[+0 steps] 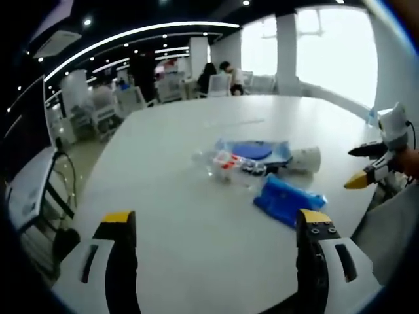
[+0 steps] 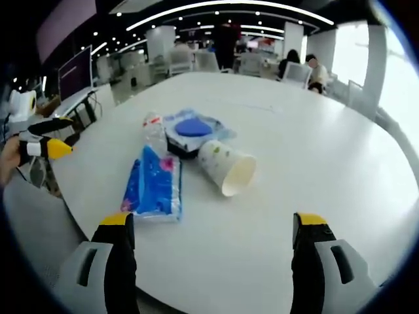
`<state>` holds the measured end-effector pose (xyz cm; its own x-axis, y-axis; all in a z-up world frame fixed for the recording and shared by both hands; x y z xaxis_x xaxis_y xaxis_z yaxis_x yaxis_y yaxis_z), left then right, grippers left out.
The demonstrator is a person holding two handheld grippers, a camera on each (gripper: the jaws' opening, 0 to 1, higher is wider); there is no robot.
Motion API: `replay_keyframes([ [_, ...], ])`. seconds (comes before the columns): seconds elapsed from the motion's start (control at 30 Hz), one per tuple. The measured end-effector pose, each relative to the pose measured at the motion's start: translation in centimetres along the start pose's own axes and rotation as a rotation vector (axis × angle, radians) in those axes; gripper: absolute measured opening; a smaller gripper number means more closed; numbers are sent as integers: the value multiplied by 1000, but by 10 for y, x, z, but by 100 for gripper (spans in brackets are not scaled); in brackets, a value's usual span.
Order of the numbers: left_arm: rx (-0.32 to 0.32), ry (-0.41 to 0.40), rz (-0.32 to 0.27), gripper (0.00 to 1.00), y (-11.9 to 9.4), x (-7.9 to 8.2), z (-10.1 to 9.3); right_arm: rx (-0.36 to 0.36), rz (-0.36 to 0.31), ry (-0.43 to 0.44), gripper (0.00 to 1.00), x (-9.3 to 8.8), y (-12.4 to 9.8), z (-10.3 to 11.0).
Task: Arrange the tabletop items into an orderly group along one side of the table until the central work area is clear of visible clutter.
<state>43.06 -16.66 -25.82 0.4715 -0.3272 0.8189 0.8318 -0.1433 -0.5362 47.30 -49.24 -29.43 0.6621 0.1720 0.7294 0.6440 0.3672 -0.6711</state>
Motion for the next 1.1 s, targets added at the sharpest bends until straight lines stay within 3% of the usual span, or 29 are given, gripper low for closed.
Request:
replay_keyframes([
  [0.33, -4, -1, 8, 99, 0, -1, -1, 10, -2, -4, 99, 0, -1, 2],
  [0.5, -11, 1, 9, 99, 1, 0, -2, 49, -18, 16, 99, 7, -1, 11],
  [0.77, -18, 7, 7, 99, 1, 1, -3, 114, -67, -37, 99, 36, -4, 39],
  [1.1, -40, -2, 13, 98, 1, -1, -5, 272, -96, -61, 99, 84, 11, 82],
])
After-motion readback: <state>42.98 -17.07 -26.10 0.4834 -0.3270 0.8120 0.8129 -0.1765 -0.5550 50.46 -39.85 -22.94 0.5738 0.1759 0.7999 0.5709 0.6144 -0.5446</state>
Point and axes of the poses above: the point that each gripper's makers call its tool centre point, and the gripper's own axes: y roughly forward along the fingers, z roughly to its left, x roughly out of its top, the point moved 5 cm from there along -y, roughly backward along the fingers, and after that the axes turned 12 degrees about y, right-handed, at the moved point
